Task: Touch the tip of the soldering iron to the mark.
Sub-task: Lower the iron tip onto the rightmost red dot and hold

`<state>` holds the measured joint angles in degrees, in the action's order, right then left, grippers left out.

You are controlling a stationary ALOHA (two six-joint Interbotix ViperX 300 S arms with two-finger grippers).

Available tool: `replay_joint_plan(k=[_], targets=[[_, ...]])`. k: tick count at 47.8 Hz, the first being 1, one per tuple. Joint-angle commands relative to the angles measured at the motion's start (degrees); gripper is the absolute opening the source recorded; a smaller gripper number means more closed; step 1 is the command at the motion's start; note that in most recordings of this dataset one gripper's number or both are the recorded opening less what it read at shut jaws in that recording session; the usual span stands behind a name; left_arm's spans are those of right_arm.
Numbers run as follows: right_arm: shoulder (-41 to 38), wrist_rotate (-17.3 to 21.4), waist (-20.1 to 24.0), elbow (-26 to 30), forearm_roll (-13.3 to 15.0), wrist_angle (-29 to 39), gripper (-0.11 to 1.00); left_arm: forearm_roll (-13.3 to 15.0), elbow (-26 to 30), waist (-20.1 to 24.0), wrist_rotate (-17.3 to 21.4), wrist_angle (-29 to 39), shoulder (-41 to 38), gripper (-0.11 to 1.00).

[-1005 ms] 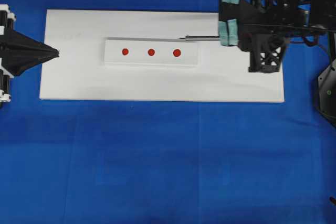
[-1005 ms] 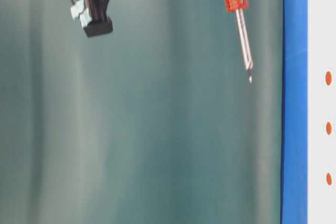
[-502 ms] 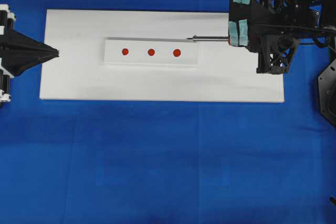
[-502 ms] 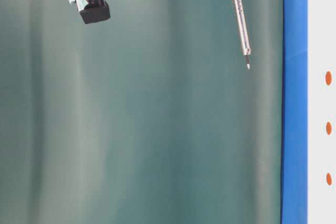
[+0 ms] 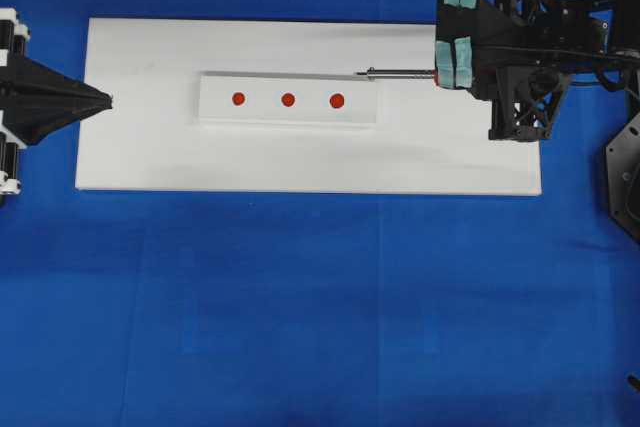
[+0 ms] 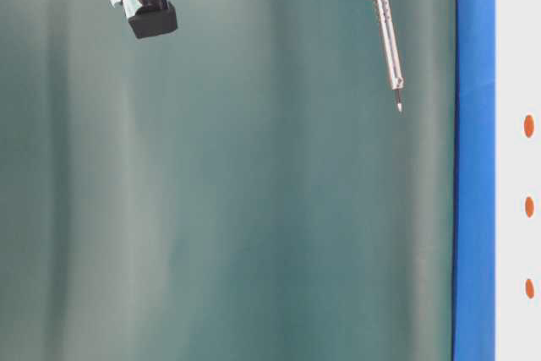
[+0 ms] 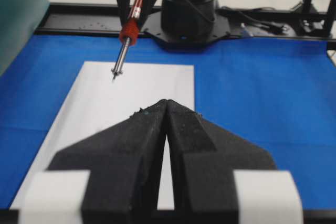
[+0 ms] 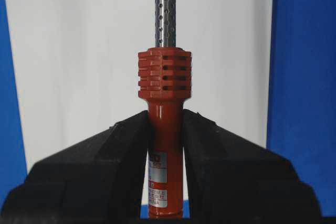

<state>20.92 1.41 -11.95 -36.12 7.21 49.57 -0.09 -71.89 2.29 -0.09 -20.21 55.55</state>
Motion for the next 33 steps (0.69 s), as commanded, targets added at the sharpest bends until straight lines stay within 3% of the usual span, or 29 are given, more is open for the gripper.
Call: replay_joint_plan(k=[1, 33], targets=[[0.6, 0.1, 0.0, 0.7, 0.1, -0.4, 0.06, -0.1, 0.5, 0.2, 0.0, -0.5, -0.2, 0.00], [0.3, 0.4, 0.0, 0.5, 0.1, -0.5, 0.06, -0.1, 0.5, 0.2, 0.0, -0.5, -0.2, 0.00]])
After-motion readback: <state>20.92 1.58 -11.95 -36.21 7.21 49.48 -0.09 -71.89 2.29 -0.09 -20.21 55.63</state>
